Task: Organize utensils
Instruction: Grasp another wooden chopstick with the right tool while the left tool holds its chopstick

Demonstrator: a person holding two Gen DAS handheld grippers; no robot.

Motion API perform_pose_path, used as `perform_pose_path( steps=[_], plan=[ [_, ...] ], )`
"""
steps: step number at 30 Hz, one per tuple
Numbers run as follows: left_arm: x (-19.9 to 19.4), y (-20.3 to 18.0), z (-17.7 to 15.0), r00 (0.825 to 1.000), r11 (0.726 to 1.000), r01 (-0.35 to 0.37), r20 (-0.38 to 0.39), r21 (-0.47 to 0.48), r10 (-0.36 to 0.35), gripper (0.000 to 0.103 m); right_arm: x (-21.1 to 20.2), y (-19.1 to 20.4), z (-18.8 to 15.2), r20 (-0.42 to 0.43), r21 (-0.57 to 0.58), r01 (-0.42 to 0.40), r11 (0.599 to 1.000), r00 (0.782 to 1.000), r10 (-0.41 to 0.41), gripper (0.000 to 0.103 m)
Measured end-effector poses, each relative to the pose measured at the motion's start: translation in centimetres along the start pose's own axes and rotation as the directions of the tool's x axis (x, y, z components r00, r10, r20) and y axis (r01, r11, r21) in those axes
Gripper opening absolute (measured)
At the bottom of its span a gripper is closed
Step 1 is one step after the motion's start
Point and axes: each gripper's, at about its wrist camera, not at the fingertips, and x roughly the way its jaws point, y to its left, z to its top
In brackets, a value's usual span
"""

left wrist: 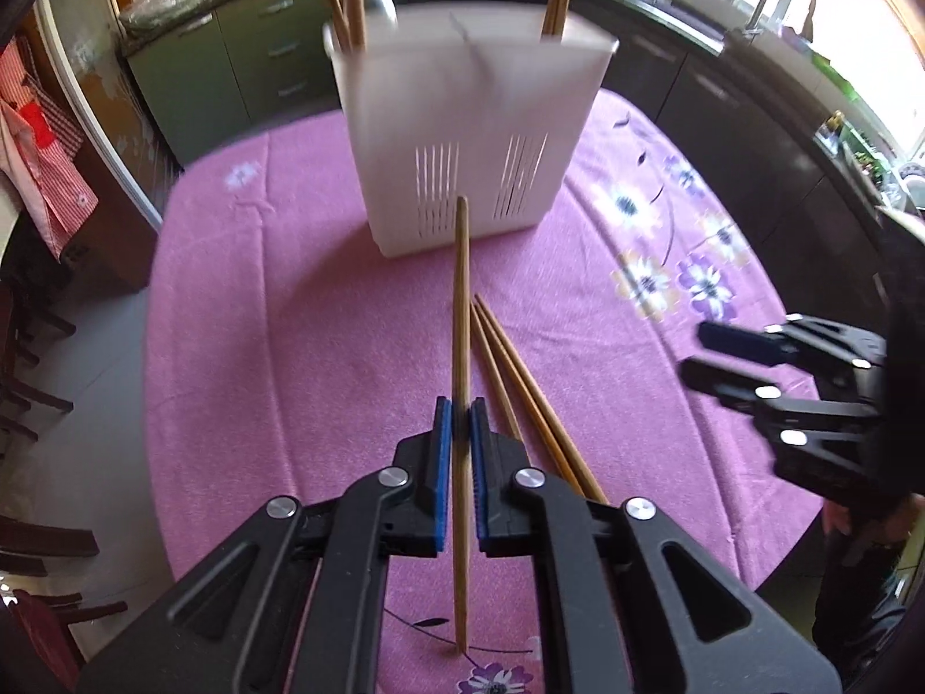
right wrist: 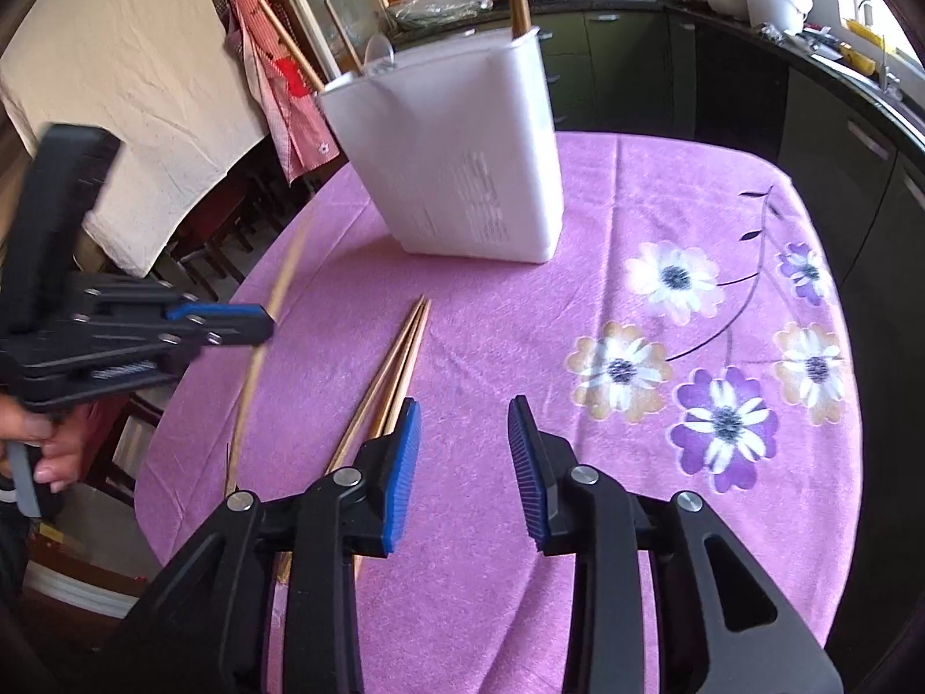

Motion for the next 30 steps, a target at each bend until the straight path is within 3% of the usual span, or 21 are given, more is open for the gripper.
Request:
perform_pose_path(
  steps=[6,10,20,30],
  plan=[
    [-5.3,0.9,-1.3,0.989,1.000,-0.013,0.150,0.017,0.011,0.006,3.9,1.2,1.6,-0.101,0.000,-0.059,0.998,0.993,0.058,0.031],
    [-6.8,1.8,-2.1,0.980,1.000,-0.016,0.201,0.019,0.012,0.006,6.7,2.2,2.7,-0.170,-0.011,-0.051,0.999,0.984,0.049,0.024],
    [-7.6,2.6,-3.4,0.972,0.999,-0.001,0.235,0.035,-0.007,0.006,10.5,4.3,3.9,-0.239,-0.055,0.034,0.998,0.970,-0.046,0.019],
    [-7.8,2.9,-3.9,0.970,0.999,0.007,0.244,0.041,-0.017,0.006,10.4,5.3,3.1,-0.241,-0.109,0.106,0.988,0.962,-0.130,0.019]
  ],
)
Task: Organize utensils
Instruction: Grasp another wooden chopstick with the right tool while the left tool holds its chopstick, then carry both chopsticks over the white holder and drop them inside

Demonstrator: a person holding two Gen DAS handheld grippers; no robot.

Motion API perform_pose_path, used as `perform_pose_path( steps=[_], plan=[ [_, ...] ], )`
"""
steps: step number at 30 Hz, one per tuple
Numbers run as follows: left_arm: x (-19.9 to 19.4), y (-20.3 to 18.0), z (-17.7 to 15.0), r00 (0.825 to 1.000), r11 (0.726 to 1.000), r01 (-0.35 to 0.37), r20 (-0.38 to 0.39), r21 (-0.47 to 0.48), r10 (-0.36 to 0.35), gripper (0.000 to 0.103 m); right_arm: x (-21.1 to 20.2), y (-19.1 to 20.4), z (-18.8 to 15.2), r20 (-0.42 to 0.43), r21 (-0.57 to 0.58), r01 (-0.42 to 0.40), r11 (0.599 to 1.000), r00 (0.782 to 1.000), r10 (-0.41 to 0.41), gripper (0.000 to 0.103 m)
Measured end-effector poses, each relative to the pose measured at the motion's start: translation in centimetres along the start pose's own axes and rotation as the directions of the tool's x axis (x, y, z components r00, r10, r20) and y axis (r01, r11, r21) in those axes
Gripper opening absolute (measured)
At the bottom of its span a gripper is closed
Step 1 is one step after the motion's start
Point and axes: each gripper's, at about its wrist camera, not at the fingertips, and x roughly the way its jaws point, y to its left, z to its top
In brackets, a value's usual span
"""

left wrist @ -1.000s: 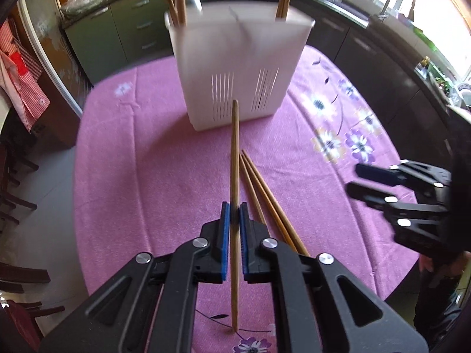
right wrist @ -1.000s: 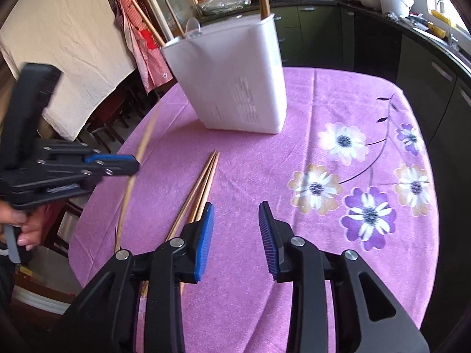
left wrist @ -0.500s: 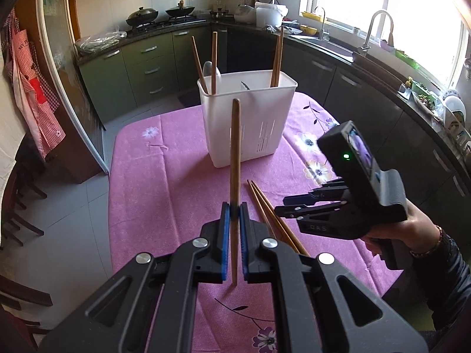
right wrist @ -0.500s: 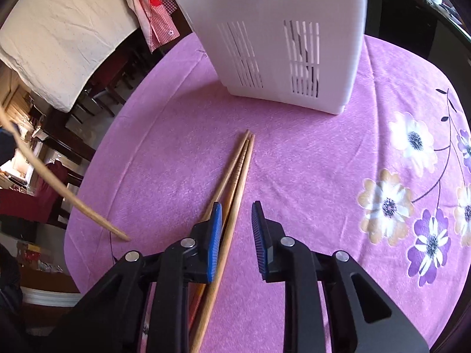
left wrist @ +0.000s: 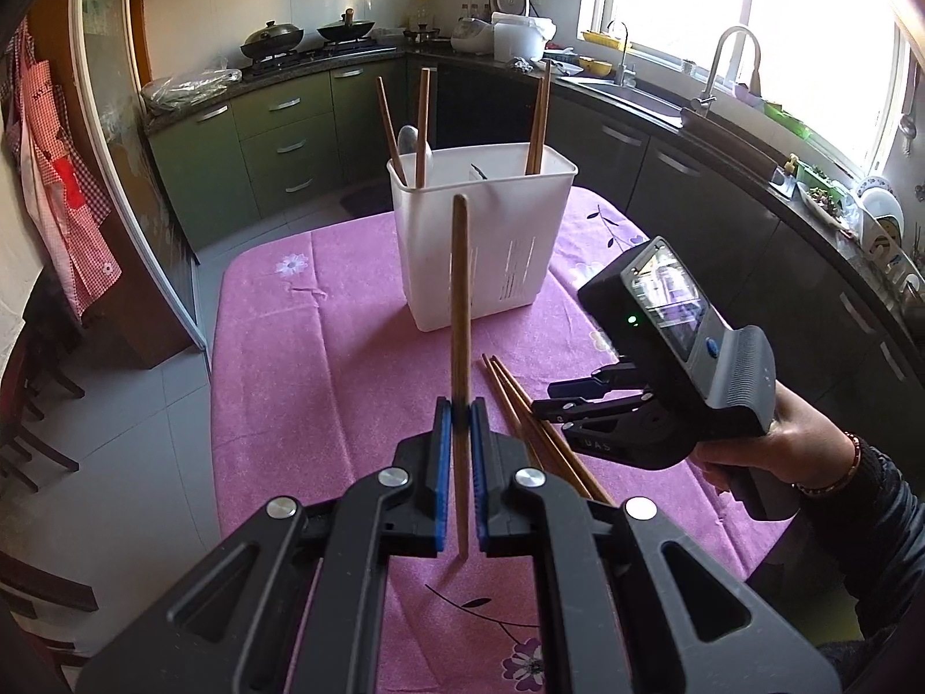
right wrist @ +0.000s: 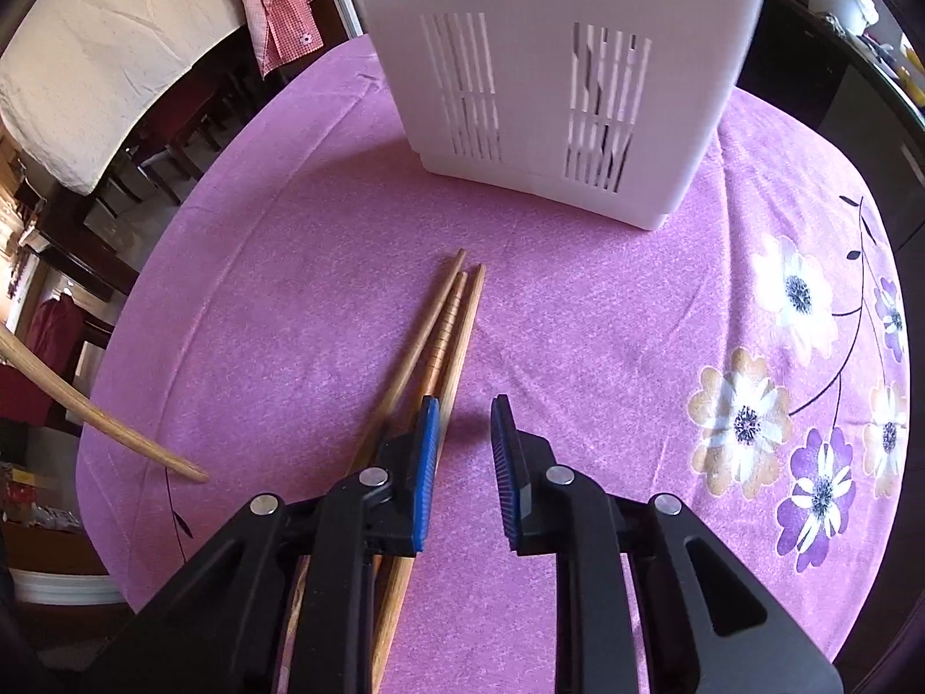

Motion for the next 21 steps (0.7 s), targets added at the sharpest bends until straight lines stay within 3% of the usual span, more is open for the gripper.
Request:
perform_pose_path(
  steps=[7,13,17,21],
  plan=[
    [-0.3,-0.1,-0.1,1.000,1.000,-0.004,0.003,0.008,0.004,0.006,1.3,2.0,1.0,-0.002,-0.055,0.079,0.995,0.997,-0.079,0.014],
    [-0.4,-0.1,-0.1,1.000,1.000,-0.006,0.006,0.011,0.006,0.007,0.7,1.2,0.5,0.026,-0.030,0.048,0.998,0.999,-0.047,0.007],
    [-0.4,-0.1,-0.1,1.000,1.000,-0.012,0.005,0.015,0.012,0.007,-3.1,-0.1,-0.6,0.117,0.000,-0.007,1.000,0.993,0.006,0.006],
    [-0.4,-0.3,-0.1,1.000,1.000,-0.014,0.006,0.021,0.014,0.007,-8.7,-1.0,-2.3,0.252,0.015,-0.045,0.999,0.967,0.040,0.006]
  ],
)
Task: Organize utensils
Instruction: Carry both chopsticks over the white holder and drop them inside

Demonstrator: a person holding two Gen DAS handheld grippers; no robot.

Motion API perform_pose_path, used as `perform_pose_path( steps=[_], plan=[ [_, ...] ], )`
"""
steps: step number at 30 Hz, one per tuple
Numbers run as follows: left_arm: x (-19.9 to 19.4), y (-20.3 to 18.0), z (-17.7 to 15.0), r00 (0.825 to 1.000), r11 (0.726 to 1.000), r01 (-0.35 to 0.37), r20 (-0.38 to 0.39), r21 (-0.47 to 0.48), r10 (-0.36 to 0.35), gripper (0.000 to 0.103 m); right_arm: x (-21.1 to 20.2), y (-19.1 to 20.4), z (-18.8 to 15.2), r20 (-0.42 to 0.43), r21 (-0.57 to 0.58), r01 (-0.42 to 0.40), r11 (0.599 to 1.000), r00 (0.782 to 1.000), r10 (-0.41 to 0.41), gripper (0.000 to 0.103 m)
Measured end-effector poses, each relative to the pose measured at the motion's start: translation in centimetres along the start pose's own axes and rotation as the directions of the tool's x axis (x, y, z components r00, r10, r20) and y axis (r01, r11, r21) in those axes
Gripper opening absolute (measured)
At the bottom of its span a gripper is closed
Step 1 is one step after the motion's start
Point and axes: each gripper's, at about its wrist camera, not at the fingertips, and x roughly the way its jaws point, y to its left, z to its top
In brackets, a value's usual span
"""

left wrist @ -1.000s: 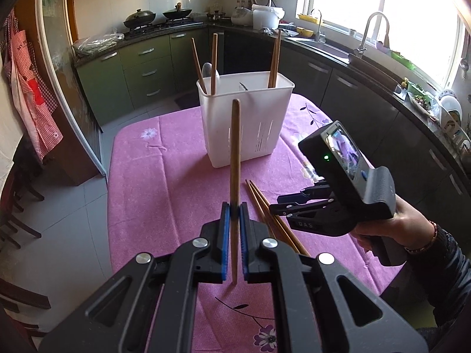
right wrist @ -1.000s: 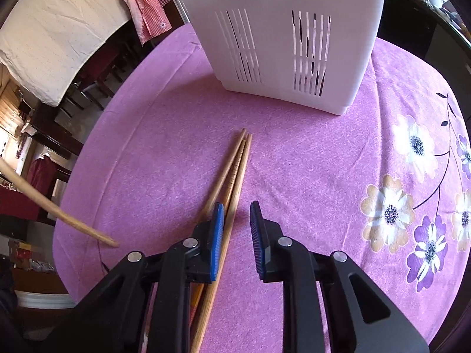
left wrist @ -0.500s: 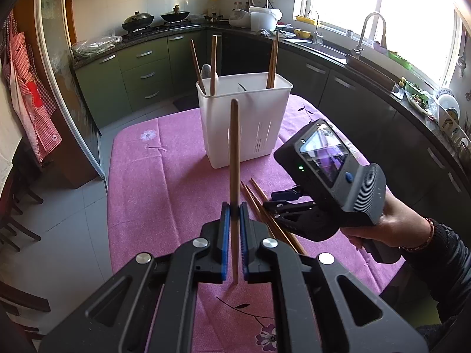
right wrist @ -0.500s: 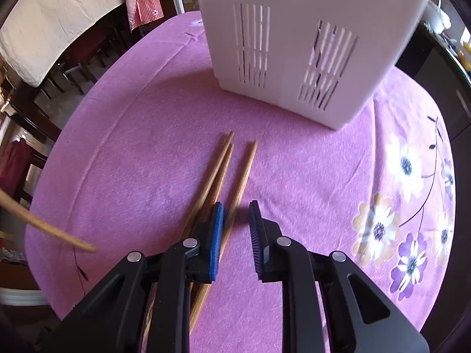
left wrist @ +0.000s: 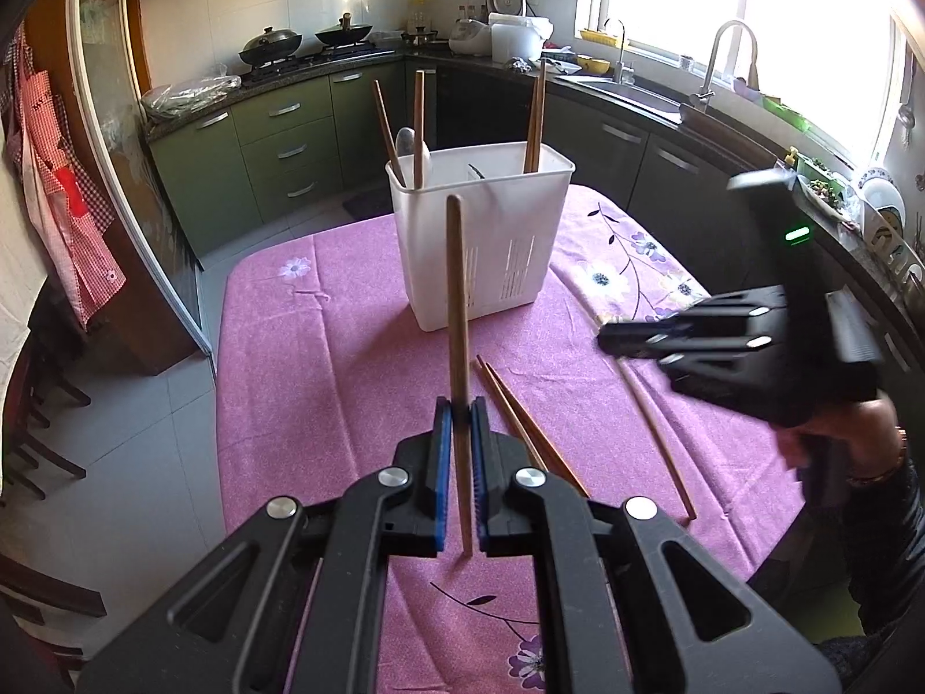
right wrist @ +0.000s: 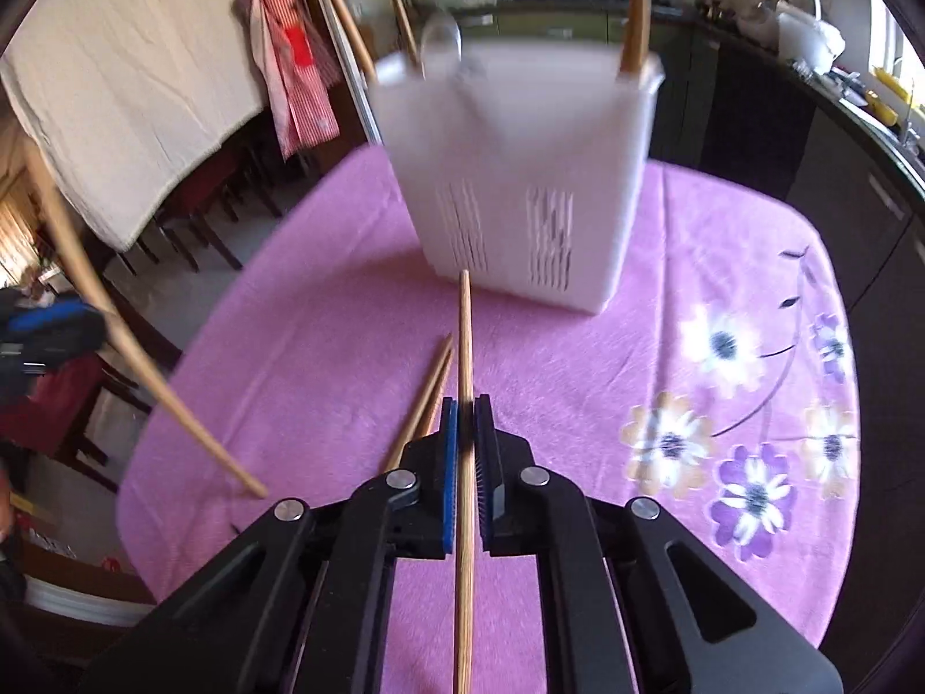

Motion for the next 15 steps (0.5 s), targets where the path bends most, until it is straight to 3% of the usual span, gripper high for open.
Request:
perform_pose_path(
  steps=[6,15],
  plan=[
    [-0.1,-0.4,-0.1,1.000,1.000,0.000,0.002,0.011,0.000,0.007,-8.0,-0.3,-1.3,0.170,-0.005,-0.005,1.000,0.985,0.006,0.006],
    [-0.7,-0.6,0.9,1.000,1.000,0.028,0.002,0.009,-0.028,0.006,-11.3,0.2,-2.2,0.215,-0.021,-0.012,1.000,0.976,0.016,0.006]
  ],
)
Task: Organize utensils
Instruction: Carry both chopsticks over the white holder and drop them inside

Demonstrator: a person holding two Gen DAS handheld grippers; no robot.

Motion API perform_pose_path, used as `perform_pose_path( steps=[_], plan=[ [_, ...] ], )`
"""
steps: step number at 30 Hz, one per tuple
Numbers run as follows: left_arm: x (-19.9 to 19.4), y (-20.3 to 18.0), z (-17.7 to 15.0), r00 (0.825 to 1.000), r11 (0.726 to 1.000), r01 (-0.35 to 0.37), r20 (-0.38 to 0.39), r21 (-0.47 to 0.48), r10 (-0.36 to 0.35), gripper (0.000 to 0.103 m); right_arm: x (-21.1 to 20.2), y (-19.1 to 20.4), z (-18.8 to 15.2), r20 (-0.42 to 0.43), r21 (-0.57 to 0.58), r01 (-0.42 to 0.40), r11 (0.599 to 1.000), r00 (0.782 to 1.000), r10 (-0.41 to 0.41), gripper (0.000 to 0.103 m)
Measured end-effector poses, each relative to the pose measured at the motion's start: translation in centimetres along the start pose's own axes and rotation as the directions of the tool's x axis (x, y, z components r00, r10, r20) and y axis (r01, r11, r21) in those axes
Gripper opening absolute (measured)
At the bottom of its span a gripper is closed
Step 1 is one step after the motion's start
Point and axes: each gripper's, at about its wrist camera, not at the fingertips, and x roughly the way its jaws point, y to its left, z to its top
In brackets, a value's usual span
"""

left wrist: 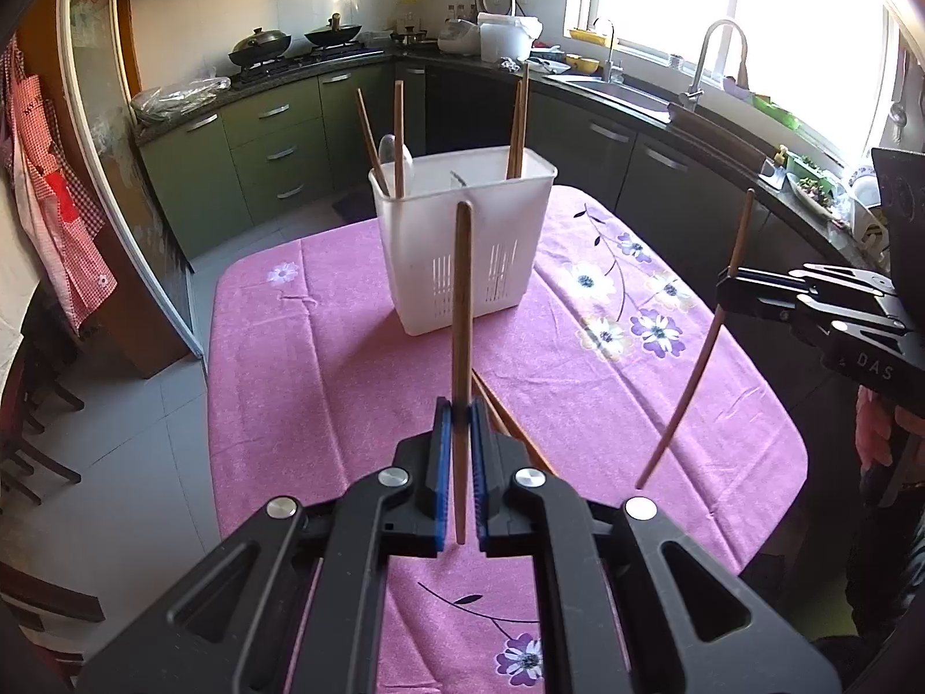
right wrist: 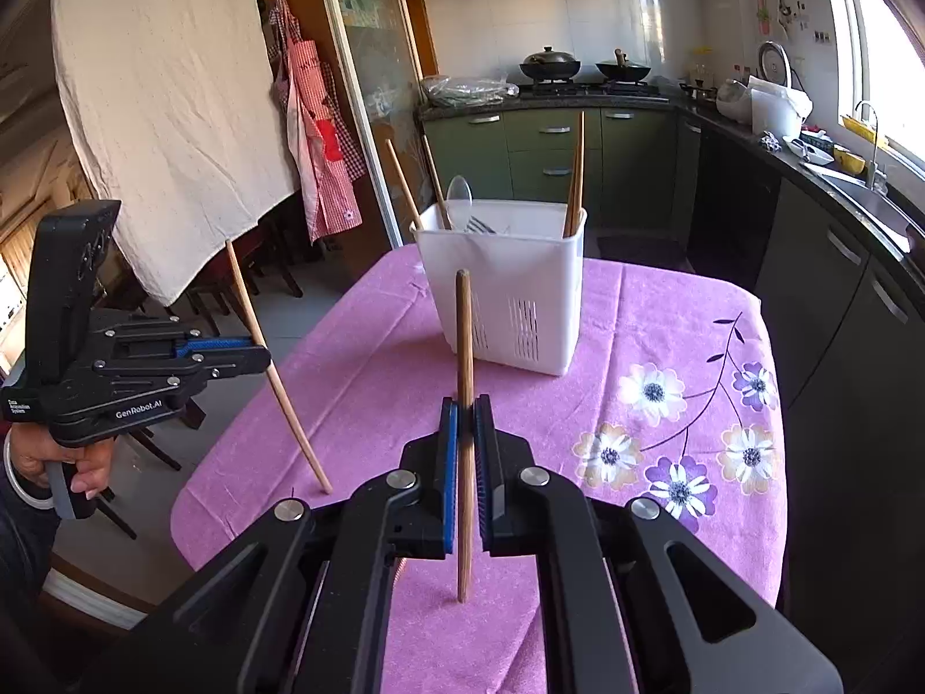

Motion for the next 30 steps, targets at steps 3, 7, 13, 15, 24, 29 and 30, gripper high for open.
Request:
perform_pose_path(
  steps=[3,7,13,15,24,29,30],
  plan=[
    [-1.2,-0.4,1.6,0.999,1.000,0.001,0.034,0.016,-0.001,0.006,-0.7,0.0,1.1,0.028,-0.006,-0.010,1.000,1.000,0.010,0.006],
    [-2.9,-1.0,4.8,0.996,0.999,0.027,0.079,0.031,-0.029,0.006,-1.9,0.1,3.1,0.061,-0.014,-0.023,1.000,0.998,0.024,0.006],
    [-5.4,-1.9,10.4,0.979,0.998,0.015,0.200,0.054,-0.026,0.006,-3.9,0.1,6.3,0.109,-0.028,-0.011,1.000,0.994,0.014,0.006],
    [-5.9,-1.9,12.3,0.970,0.999,0.004,0.245,0.046,-0.015,0.006,-4.4,0.1,7.0,0.120,-0.036,-0.006,0.999,0.993,0.010,0.006],
    [-3.0,-0.5,18.6,0.944,0.997,-0.073,0.322,-0.022,0.077,0.006,-6.1,-0.1,9.3,0.158,-0.044,0.008,0.999,0.987,-0.001,0.006],
    [1.2,0.8,19.0,0.964,0.995,-0.086,0.246,-0.057,0.098,0.006,-7.2,-0.4,12.3,0.200,-0.041,0.002,0.999,0.980,0.006,0.006],
    [1.9,1.0,18.9,0.968,0.994,-0.089,0.228,-0.062,0.100,0.006,-7.4,-0.4,12.8,0.208,-0.040,0.004,0.999,0.978,0.004,0.006]
  ],
)
